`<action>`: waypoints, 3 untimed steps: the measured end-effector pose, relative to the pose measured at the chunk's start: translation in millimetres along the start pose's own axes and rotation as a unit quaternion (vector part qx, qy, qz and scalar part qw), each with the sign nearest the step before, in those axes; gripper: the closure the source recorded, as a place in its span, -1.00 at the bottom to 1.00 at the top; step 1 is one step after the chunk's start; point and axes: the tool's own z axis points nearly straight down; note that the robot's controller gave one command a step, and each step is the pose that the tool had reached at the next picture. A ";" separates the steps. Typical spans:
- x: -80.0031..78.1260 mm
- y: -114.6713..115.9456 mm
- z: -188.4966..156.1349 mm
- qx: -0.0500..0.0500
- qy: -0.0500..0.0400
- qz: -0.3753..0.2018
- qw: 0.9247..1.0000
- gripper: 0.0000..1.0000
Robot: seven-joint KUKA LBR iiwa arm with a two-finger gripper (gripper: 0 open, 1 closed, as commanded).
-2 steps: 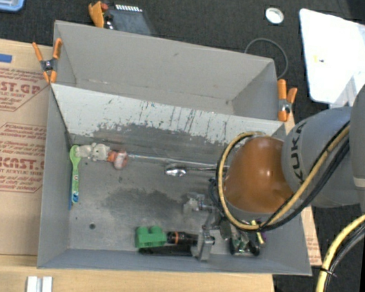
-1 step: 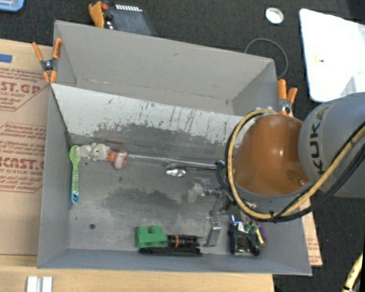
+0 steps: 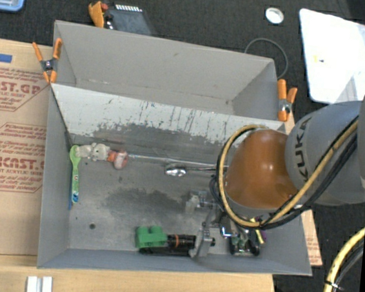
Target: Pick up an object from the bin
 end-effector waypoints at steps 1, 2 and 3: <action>-3.1 -9.3 27.7 0.000 -0.016 -0.065 0.998 -1.00; 0.2 -1.9 28.2 0.000 -0.004 -0.013 1.000 1.00; 0.1 -1.7 27.9 0.000 -0.004 -0.013 1.000 1.00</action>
Offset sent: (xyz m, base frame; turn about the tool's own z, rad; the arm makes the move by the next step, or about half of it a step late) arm 0.0001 -0.0015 -0.0279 -0.0252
